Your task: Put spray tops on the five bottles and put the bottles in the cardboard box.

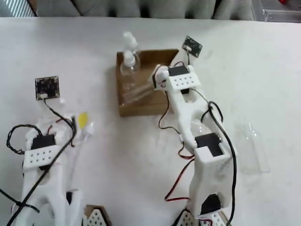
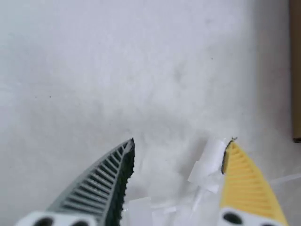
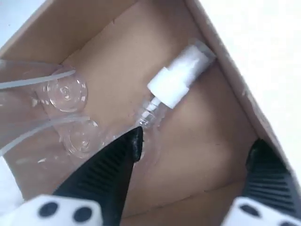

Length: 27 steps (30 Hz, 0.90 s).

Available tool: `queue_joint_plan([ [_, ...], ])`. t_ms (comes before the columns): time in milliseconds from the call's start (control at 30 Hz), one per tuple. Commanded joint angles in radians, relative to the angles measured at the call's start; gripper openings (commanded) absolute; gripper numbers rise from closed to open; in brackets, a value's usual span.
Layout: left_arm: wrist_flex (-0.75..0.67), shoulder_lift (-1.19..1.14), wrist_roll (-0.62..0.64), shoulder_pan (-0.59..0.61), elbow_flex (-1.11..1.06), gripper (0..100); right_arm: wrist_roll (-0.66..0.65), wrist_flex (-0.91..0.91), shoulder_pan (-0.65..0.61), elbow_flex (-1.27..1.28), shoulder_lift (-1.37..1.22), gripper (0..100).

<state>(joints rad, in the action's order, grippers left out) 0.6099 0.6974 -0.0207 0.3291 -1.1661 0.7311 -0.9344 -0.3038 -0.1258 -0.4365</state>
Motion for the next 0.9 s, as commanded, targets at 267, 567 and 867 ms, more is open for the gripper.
queue_joint_plan([
  [267,-0.023,0.021,-0.015,-0.015,0.006,29,0.009,0.008,0.054,-0.035,0.064,18.7],
  [567,-0.021,0.021,-0.015,-0.015,0.006,29,0.002,0.082,0.061,-0.032,0.054,18.7],
  [867,-0.023,0.024,-0.017,-0.016,-0.002,29,-0.002,0.15,0.082,-0.035,-0.016,18.6],
])
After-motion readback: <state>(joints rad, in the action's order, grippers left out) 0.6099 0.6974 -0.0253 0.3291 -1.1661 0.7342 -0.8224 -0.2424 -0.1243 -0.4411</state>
